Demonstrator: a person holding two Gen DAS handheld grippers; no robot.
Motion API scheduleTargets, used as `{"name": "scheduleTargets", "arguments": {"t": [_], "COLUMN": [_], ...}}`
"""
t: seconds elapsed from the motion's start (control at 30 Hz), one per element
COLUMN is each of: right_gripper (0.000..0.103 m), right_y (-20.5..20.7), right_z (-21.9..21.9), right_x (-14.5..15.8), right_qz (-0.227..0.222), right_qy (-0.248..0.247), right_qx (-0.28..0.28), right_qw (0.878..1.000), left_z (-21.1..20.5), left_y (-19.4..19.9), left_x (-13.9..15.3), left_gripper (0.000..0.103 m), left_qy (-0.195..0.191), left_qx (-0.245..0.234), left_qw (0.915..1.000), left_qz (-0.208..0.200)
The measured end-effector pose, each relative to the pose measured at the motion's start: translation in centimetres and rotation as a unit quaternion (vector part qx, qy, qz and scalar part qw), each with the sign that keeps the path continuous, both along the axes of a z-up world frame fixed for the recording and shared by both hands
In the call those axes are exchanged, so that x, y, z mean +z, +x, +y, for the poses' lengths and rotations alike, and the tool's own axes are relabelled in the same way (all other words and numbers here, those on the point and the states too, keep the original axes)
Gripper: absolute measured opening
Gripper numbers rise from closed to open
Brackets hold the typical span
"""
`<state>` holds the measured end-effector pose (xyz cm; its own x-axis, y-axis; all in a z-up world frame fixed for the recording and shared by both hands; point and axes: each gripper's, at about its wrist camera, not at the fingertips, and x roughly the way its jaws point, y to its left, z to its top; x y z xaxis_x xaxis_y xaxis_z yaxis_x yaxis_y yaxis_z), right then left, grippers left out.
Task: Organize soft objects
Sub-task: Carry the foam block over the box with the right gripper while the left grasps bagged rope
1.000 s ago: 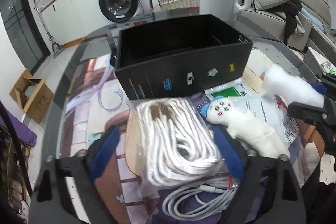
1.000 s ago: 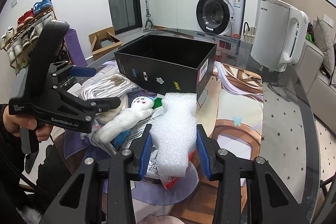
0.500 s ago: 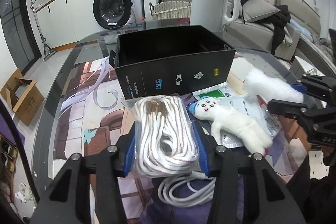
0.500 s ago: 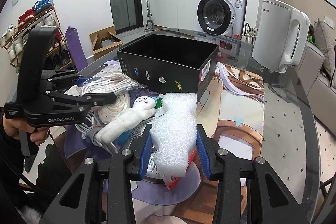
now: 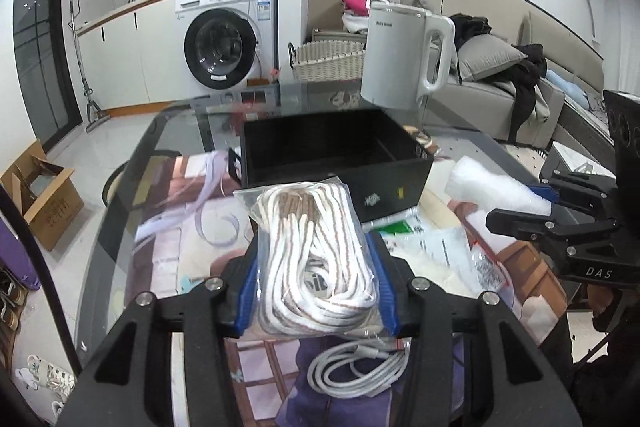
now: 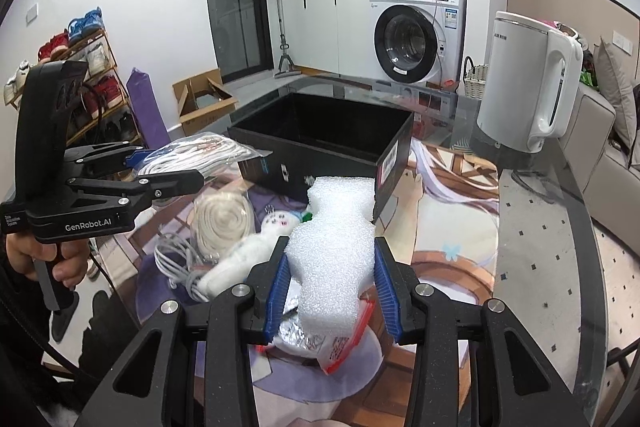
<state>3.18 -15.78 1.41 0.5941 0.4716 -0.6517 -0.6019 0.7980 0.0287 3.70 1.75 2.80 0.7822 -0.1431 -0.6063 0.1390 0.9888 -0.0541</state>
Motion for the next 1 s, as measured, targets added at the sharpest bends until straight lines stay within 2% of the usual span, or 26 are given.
{"name": "scheduleTargets", "arguments": {"t": [0.47,1.0], "right_gripper": [0.04,0.04], "right_y": [2.0,5.9], "right_z": [1.3,4.4], "right_x": [3.0,4.2], "right_qz": [-0.022,-0.025], "right_qy": [0.012,0.011], "right_qx": [0.004,0.01], "right_qw": [1.0,1.0], "left_z": [0.5,0.1], "left_y": [2.0,5.2], "left_x": [2.7,2.7], "left_gripper": [0.047,0.047], "left_qy": [-0.011,0.008], "left_qx": [0.007,0.005], "left_qw": [0.9989,0.9981], "left_qz": [-0.046,-0.062]}}
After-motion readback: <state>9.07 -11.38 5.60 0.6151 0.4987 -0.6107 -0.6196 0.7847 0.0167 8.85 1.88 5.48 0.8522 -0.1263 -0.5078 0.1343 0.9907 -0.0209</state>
